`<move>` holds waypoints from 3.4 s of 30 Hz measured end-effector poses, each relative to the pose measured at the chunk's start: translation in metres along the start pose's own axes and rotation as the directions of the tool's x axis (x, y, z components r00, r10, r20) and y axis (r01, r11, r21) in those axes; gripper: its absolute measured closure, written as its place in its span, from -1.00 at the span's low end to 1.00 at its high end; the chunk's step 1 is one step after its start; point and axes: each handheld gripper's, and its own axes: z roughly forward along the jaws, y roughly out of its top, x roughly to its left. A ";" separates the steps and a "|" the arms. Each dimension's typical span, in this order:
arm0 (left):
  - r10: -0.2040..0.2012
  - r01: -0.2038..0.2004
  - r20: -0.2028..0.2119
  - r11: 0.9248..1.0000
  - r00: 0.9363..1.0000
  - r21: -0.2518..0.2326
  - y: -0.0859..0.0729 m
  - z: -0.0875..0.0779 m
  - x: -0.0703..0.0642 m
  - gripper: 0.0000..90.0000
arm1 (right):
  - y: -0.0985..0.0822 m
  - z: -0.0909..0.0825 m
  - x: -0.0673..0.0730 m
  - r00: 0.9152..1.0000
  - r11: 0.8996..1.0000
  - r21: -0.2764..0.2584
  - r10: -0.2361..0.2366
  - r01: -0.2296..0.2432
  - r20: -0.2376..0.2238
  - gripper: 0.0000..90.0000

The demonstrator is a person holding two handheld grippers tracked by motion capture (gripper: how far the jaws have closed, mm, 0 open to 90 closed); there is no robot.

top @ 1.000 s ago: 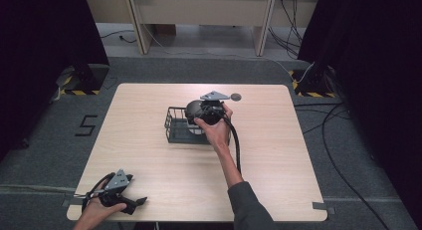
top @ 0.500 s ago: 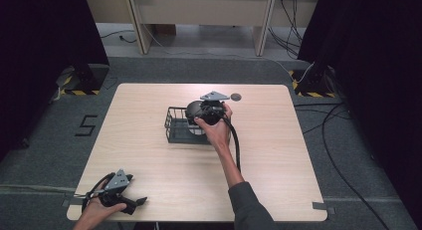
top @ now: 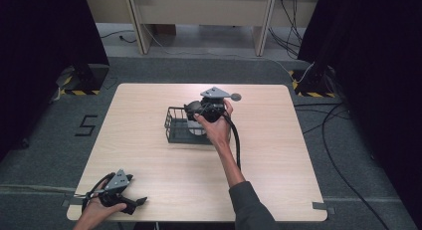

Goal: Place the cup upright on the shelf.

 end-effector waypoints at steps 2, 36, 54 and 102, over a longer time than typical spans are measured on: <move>0.000 0.000 0.000 1.000 1.000 0.000 0.000 0.000 0.000 -1.00 | 0.000 -0.001 0.000 1.000 1.000 0.003 -0.002 0.002 -0.001 -0.72; 0.004 -0.004 0.004 1.000 1.000 -0.002 0.002 0.002 0.002 -1.00 | -0.021 -0.076 0.000 1.000 0.999 -0.050 0.003 -0.004 -0.030 -0.66; -0.001 0.001 0.001 1.000 1.000 -0.003 0.002 0.002 0.001 -1.00 | -0.052 -0.103 -0.002 1.000 0.999 -0.039 0.002 -0.003 -0.025 -0.66; 0.001 -0.001 0.000 1.000 1.000 -0.001 0.001 0.002 0.001 -1.00 | -0.130 -0.154 0.002 0.999 1.000 0.015 0.009 -0.008 -0.041 -0.65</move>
